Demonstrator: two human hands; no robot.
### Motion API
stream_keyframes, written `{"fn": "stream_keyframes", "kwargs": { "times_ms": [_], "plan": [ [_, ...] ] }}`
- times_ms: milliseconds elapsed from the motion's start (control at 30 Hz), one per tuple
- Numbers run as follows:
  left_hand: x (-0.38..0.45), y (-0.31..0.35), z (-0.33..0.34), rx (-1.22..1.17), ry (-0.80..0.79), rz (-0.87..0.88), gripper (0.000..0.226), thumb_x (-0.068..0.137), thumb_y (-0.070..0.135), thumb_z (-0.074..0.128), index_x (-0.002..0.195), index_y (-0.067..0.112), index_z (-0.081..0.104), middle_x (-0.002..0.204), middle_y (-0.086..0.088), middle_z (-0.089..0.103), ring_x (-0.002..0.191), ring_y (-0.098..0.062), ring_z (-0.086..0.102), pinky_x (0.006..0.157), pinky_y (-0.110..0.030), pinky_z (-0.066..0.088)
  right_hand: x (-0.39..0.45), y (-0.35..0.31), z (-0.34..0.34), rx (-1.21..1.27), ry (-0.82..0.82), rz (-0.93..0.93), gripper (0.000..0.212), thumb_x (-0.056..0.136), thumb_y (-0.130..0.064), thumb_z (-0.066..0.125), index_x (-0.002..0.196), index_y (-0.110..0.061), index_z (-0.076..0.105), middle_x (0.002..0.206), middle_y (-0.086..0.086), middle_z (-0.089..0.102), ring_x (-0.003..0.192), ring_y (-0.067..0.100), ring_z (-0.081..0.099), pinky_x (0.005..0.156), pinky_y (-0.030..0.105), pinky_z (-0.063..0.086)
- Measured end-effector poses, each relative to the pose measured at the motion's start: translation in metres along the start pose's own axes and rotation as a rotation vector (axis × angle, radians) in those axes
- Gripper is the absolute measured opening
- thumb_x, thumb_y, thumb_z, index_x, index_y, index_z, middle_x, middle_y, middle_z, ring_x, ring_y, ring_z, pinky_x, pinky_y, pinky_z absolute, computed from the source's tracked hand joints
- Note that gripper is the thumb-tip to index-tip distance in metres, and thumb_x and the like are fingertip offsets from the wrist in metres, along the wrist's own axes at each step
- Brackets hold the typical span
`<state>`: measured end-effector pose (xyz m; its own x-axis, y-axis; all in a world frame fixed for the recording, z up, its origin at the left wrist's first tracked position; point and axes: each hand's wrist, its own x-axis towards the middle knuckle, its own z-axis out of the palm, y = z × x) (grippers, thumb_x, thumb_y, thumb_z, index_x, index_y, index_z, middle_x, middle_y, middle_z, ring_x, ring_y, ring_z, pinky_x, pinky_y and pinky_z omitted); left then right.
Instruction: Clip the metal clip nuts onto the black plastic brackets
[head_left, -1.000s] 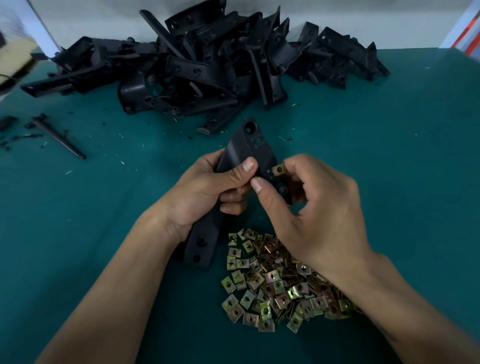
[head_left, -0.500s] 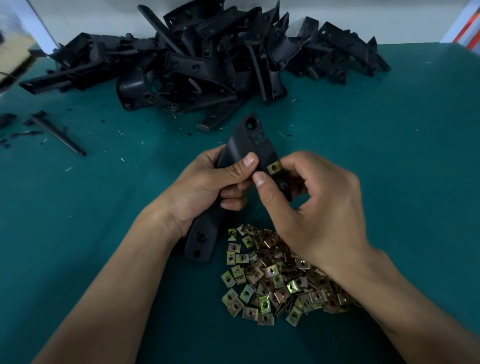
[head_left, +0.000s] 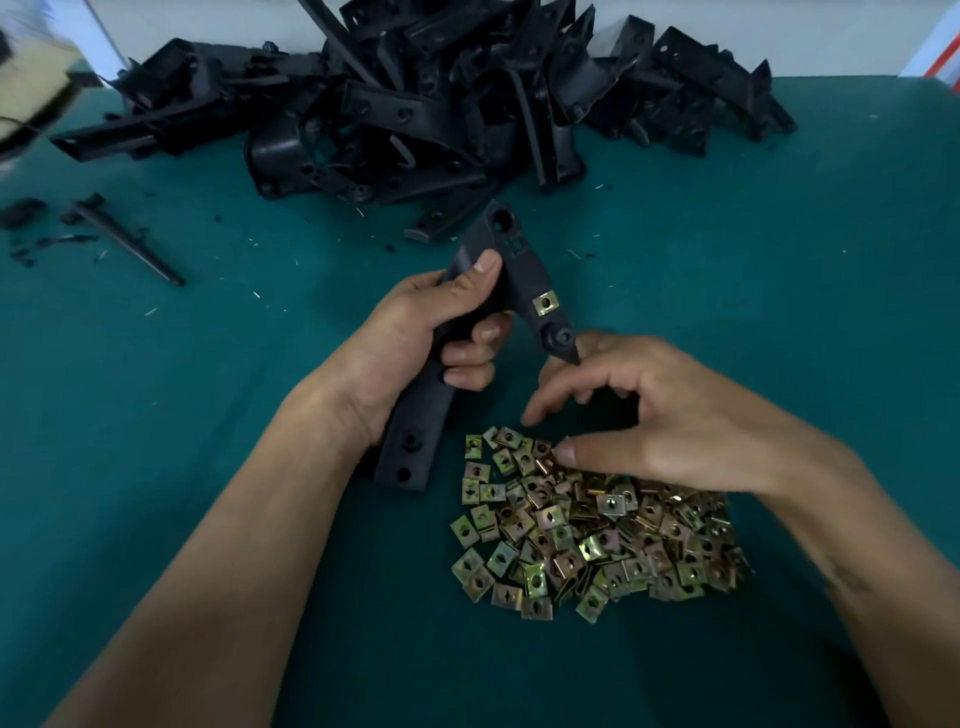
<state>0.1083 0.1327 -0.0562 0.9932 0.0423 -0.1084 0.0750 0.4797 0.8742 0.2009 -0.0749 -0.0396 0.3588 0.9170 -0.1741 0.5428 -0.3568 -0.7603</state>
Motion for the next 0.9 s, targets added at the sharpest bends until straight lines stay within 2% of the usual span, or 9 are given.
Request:
{"fn": "stream_keyframes", "kwargs": {
  "times_ms": [67,167,267,400,533,633,733,800,900],
  "plan": [
    [0.0,0.0,0.0,-0.005,0.001,-0.015,0.022,0.101,0.035,0.054,0.095,0.015,0.045,0.067,0.0,0.041,0.049,-0.007,0.026,0.044,-0.018,0.027,0.001,-0.002,0.003,-0.052,0.003,0.011,0.02,0.083,-0.028,0.083,0.098,-0.04,0.076,0.1,-0.024,0.056,0.102,-0.001,0.053,0.088,0.026,0.042],
    [0.0,0.0,0.0,-0.007,-0.003,-0.027,0.022,0.103,0.034,0.052,0.106,0.015,0.042,0.068,0.0,0.04,0.05,-0.007,0.026,0.044,-0.018,0.028,0.003,-0.004,0.005,-0.089,0.025,-0.006,0.014,0.087,-0.023,0.08,0.09,-0.034,0.074,0.096,-0.022,0.057,0.098,0.0,0.054,0.079,0.018,0.04],
    [0.0,0.001,-0.001,-0.011,-0.013,-0.031,0.023,0.103,0.035,0.052,0.106,0.014,0.044,0.069,0.0,0.039,0.051,-0.007,0.026,0.045,-0.019,0.028,0.003,-0.002,0.0,-0.021,0.021,-0.016,0.014,0.089,-0.013,0.076,0.087,-0.027,0.072,0.093,-0.014,0.063,0.093,0.006,0.06,0.08,0.02,0.045],
    [0.0,0.002,-0.003,-0.017,-0.05,-0.044,0.029,0.102,0.038,0.052,0.113,0.016,0.037,0.07,0.001,0.04,0.052,-0.008,0.026,0.046,-0.019,0.029,0.004,0.008,-0.007,0.223,0.111,-0.045,0.013,0.093,0.0,0.067,0.096,-0.013,0.07,0.094,-0.003,0.076,0.089,0.012,0.071,0.079,0.026,0.054],
    [0.001,-0.001,-0.005,0.006,-0.086,-0.024,0.025,0.096,0.031,0.061,0.101,0.013,0.045,0.068,0.0,0.041,0.049,-0.006,0.029,0.044,-0.017,0.032,0.011,0.018,-0.006,0.726,0.395,-0.056,0.022,0.086,0.023,0.057,0.08,0.002,0.063,0.076,0.016,0.073,0.065,0.02,0.067,0.048,0.021,0.043],
    [0.0,-0.003,-0.006,0.035,-0.13,-0.036,0.026,0.09,0.027,0.069,0.092,0.009,0.051,0.067,0.0,0.041,0.048,-0.005,0.031,0.042,-0.016,0.034,0.016,0.019,-0.006,0.974,0.477,-0.085,0.015,0.082,0.011,0.06,0.081,-0.002,0.065,0.074,0.015,0.07,0.063,0.019,0.063,0.05,0.02,0.046],
    [0.0,-0.004,-0.006,0.045,-0.173,-0.045,0.026,0.085,0.032,0.079,0.082,0.014,0.059,0.069,-0.001,0.043,0.049,-0.005,0.031,0.04,-0.014,0.033,0.019,0.015,-0.002,1.084,0.459,-0.121,0.02,0.085,0.008,0.06,0.1,-0.002,0.07,0.073,0.007,0.068,0.064,0.015,0.061,0.054,0.019,0.05],
    [-0.001,-0.004,-0.006,0.038,-0.19,-0.055,0.028,0.082,0.034,0.082,0.086,0.014,0.063,0.069,-0.001,0.044,0.048,-0.004,0.031,0.04,-0.014,0.032,0.02,0.011,0.002,1.113,0.442,-0.117,0.024,0.087,0.007,0.06,0.106,-0.001,0.073,0.077,0.007,0.068,0.065,0.012,0.062,0.056,0.019,0.051],
    [-0.002,-0.005,-0.006,0.043,-0.237,-0.107,0.038,0.081,0.033,0.082,0.098,0.007,0.059,0.069,0.0,0.046,0.048,-0.003,0.033,0.04,-0.014,0.032,0.022,0.006,0.005,1.144,0.453,-0.103,0.02,0.08,-0.001,0.064,0.095,-0.003,0.077,0.09,0.016,0.072,0.072,0.017,0.067,0.064,0.023,0.059]
  ]
}}
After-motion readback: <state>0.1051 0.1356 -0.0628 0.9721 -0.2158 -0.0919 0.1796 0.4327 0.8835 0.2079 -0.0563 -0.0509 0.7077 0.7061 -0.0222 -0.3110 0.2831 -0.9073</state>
